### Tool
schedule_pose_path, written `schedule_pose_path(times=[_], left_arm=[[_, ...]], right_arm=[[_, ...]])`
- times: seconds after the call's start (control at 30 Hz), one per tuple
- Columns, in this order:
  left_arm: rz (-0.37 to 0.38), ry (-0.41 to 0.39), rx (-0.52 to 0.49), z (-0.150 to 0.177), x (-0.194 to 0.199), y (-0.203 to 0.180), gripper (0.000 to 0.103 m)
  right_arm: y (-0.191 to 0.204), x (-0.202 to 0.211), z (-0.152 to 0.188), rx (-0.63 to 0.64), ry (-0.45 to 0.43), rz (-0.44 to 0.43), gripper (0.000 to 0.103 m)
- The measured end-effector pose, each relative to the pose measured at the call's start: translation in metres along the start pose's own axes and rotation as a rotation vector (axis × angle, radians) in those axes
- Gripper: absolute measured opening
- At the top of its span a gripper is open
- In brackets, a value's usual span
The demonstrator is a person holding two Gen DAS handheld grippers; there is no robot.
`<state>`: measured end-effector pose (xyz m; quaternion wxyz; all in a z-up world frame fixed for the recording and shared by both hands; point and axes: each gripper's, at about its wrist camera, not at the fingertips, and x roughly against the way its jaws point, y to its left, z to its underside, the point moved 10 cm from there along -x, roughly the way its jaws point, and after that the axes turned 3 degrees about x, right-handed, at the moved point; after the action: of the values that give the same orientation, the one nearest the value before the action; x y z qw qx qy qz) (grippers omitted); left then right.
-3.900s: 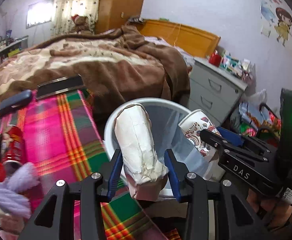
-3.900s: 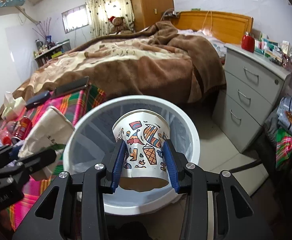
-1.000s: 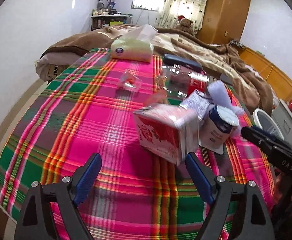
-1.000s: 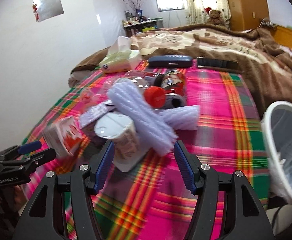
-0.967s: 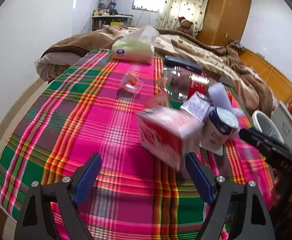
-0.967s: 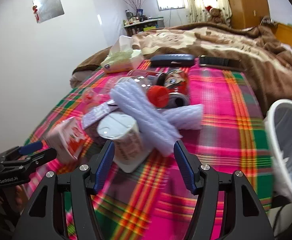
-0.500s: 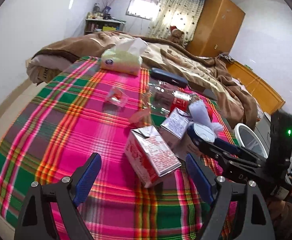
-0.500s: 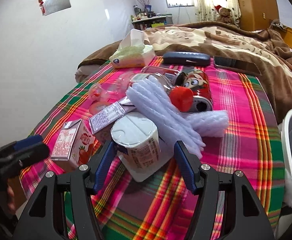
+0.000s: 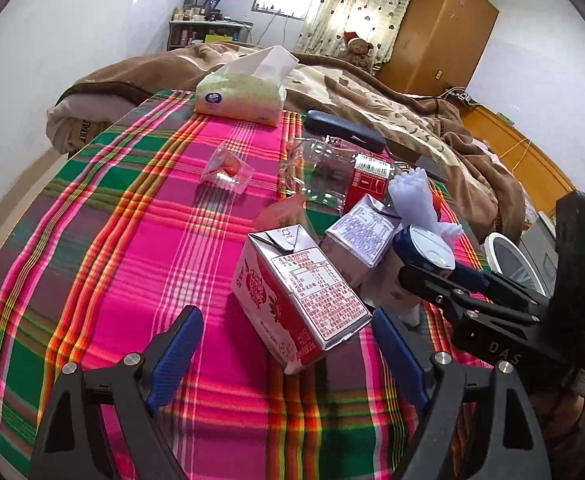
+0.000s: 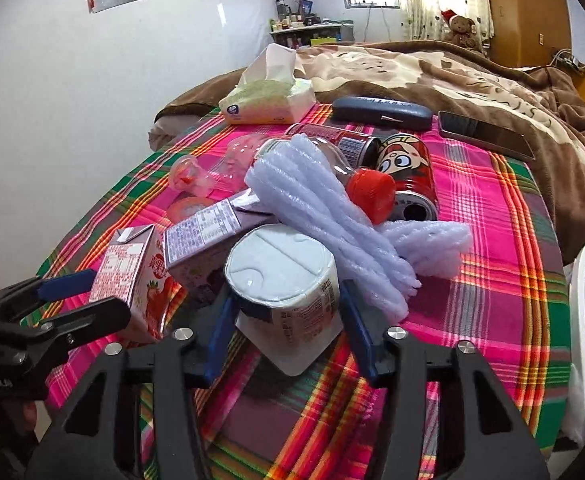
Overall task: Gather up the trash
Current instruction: 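Grasp the white yogurt cup with the right tool while the left tool grasps a milk carton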
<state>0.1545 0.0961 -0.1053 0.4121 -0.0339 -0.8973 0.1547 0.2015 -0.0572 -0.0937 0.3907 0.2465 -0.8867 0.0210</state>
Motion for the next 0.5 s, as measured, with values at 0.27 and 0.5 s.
schedule_pose_path(times=[0.27,0.5], left_arm=[[-0.003,-0.008,0.019,-0.009,-0.003,-0.004,0.086],[-0.078,-0.008,0.01,-0.013,-0.021,-0.001,0.086]], right_arm=[[-0.006,0.016,0.007,-0.038,-0.022,-0.019,0.052],[-0.013,0.029,0.013,-0.049,-0.034,0.004,0.052]])
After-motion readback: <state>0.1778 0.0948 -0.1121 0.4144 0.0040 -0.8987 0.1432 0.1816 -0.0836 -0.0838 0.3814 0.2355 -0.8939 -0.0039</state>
